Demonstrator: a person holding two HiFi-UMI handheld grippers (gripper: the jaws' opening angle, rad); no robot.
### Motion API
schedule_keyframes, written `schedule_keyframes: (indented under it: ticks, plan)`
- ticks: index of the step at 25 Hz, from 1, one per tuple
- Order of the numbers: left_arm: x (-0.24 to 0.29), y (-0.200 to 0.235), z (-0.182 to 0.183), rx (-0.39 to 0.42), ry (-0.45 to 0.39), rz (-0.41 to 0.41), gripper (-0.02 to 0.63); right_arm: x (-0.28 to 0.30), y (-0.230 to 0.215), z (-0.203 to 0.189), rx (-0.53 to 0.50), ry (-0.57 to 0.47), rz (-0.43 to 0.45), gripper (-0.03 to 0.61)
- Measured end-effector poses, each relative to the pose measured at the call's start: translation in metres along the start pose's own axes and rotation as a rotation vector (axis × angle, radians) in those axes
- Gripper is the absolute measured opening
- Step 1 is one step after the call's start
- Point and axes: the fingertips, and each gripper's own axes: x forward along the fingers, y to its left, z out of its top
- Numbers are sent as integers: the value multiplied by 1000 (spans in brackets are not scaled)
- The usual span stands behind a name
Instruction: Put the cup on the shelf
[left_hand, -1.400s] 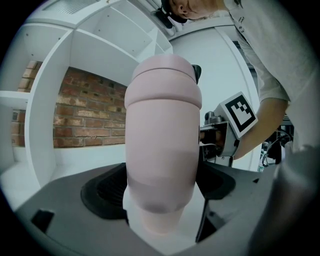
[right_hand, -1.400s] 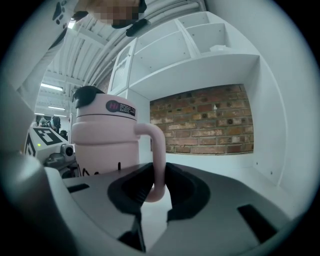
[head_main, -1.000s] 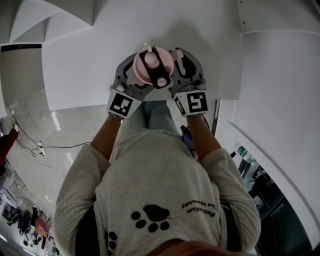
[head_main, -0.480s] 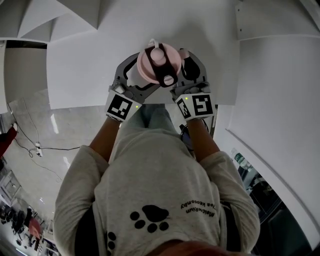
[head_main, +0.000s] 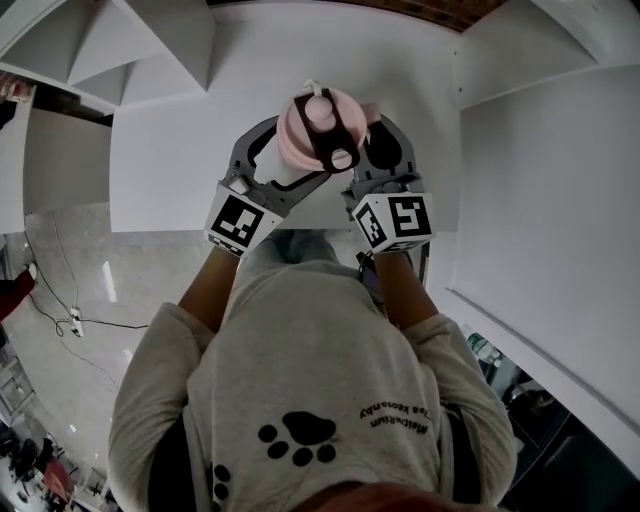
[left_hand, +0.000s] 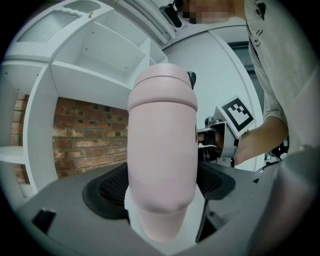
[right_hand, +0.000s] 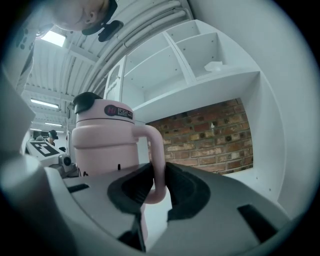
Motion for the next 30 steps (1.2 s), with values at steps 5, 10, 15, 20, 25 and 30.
schedule_keyframes:
  ticks: [5,10,15,20,25,30]
  plan:
    - [4,5,25,31,-16,2,425,2,-4,25,-2,-40,-2,83]
    - [2,10,58,44,-36,12,425,3,-2,60,-16,-86,4,83]
    - [0,15,90,86,-52,22,425,4,0,93,-28,-125,13,83]
    - [-2,20,120,88,-78,30,425,5,4,127,-75,-160,13,81]
    - [-6,22,144,97,-89,29,425,3,9,152,-95,-183,20,81]
    - [-11,24,170,89,-101,25,425,2,16,180,-125,-203,19,81]
